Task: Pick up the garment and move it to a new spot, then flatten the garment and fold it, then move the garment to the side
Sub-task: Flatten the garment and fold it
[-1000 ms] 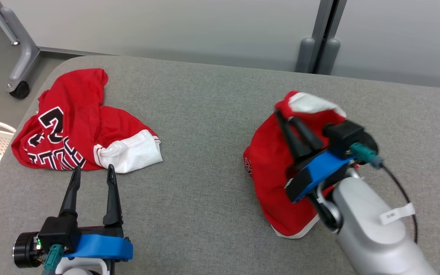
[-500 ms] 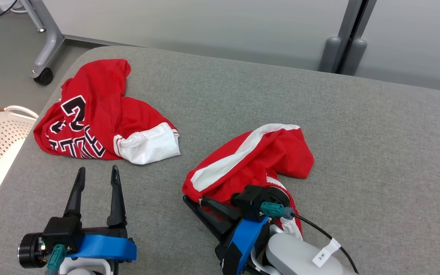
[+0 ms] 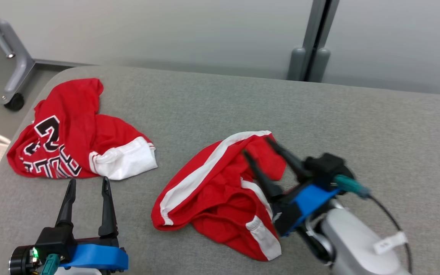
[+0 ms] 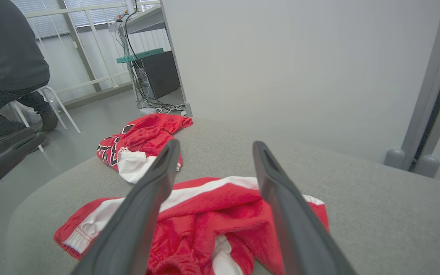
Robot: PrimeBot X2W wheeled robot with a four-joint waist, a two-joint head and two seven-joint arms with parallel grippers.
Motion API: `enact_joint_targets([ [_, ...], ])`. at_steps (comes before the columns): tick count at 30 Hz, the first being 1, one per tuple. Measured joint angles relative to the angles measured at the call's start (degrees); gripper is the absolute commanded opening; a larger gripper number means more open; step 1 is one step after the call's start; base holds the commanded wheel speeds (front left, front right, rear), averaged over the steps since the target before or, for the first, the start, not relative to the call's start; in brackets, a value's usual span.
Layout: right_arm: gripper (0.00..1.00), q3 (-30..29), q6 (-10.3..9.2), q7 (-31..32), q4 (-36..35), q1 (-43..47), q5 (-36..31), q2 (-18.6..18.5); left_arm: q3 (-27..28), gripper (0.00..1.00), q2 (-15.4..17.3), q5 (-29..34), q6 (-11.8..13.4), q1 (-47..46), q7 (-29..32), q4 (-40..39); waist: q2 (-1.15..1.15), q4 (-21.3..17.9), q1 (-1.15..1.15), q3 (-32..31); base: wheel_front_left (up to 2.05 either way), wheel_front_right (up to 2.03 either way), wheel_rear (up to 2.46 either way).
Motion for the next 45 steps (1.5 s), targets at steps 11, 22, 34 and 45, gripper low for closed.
enact_joint_targets([
  [11,1.0,-27.3,0.0,0.0,-12.0,20.5,-8.3,-3.4,1.7,1.0,0.0,1.5,-0.9,1.7,0.0,0.7,0.0,-4.2,-0.01,-2.4,0.0,0.0,0.0],
  [22,1.0,-33.6,0.0,0.0,-9.8,27.0,-12.8,0.6,2.3,1.0,0.0,1.8,-1.2,2.4,0.0,2.5,0.0,-6.0,0.0,-2.5,0.0,0.0,0.0],
  [34,1.0,-33.7,0.0,0.0,-9.7,25.3,-13.2,1.3,-18.8,1.0,-0.1,3.3,-4.2,-1.4,0.0,5.5,0.0,-8.3,0.0,-2.6,0.0,0.0,0.0],
  [45,1.0,-34.0,0.0,0.0,-10.0,25.3,-13.2,1.3,-33.9,1.0,3.3,-2.2,-4.3,-6.9,0.0,19.3,0.0,-12.3,0.01,-0.5,0.0,0.0,0.0],
])
